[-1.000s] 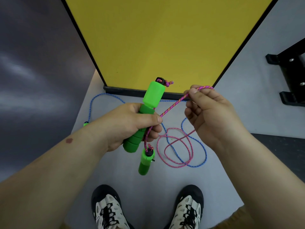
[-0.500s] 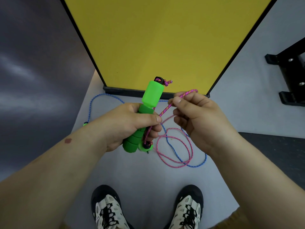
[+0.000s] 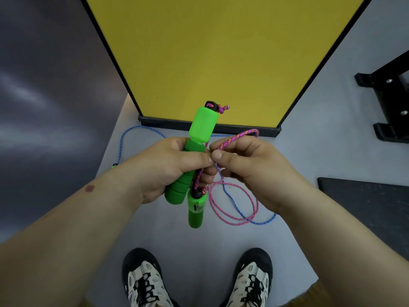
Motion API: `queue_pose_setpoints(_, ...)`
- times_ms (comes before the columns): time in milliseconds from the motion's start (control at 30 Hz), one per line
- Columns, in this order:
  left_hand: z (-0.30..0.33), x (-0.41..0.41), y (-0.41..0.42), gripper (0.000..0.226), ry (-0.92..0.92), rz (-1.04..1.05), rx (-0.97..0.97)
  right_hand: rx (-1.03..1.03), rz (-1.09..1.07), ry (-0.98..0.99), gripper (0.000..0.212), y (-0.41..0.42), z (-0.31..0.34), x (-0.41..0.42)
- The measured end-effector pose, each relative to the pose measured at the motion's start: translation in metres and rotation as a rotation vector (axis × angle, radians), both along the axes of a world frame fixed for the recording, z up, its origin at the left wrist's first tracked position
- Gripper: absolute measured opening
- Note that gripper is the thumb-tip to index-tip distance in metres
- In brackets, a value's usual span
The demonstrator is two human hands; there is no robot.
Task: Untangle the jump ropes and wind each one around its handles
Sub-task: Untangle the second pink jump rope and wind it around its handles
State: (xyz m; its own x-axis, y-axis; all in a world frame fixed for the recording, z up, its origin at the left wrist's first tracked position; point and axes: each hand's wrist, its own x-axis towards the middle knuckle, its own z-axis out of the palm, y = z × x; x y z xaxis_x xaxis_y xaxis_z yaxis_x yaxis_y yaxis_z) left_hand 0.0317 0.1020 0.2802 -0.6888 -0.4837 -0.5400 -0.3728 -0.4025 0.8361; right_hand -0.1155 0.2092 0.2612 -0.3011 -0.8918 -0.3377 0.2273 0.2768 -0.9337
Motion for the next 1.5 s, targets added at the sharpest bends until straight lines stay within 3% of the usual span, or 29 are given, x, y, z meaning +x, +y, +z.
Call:
queue_pose_setpoints(267,-0.003,0.002,-0.005,0.013,-0.020,-0.024,-0.051,-0.086,-0.012,0.329,0.008,0.002,0.005,0.002)
queue_pose_setpoints(400,-0.006,0.005,-0.008,0.012,-0.050,-0.011,-0.044,-0.125,-0.114,0.102,0.010,-0.001,0.009,0.001)
queue_pose_setpoints(567,-0.008,0.007,-0.013,0.031,0.013,-0.006,0.022,-0.125,-0.220,-0.379,0.009,-0.006,0.014,0.001)
queue_pose_setpoints(667,-0.007,0.008,-0.015,0.042,0.052,-0.010,0.067,-0.157,-0.298,-0.527,0.009,-0.007,0.020,-0.004)
queue_pose_setpoints(867,-0.011,0.016,-0.014,0.046,-0.028,-0.160,0.013,-0.181,-0.429,-0.645,0.007,-0.012,0.020,-0.012)
queue_pose_setpoints(1167,-0.012,0.017,-0.012,0.048,-0.058,-0.222,0.026,-0.178,-0.570,-0.737,0.011,-0.018,0.016,-0.019)
queue_pose_setpoints(1400,-0.011,0.019,-0.016,0.051,-0.146,-0.330,-0.187,-0.153,-0.595,-0.695,0.010,-0.016,0.013,-0.022)
queue_pose_setpoints(1500,-0.011,0.018,-0.014,0.041,-0.277,-0.413,-0.443,-0.107,-0.565,-0.597,0.012,-0.015,0.012,-0.023)
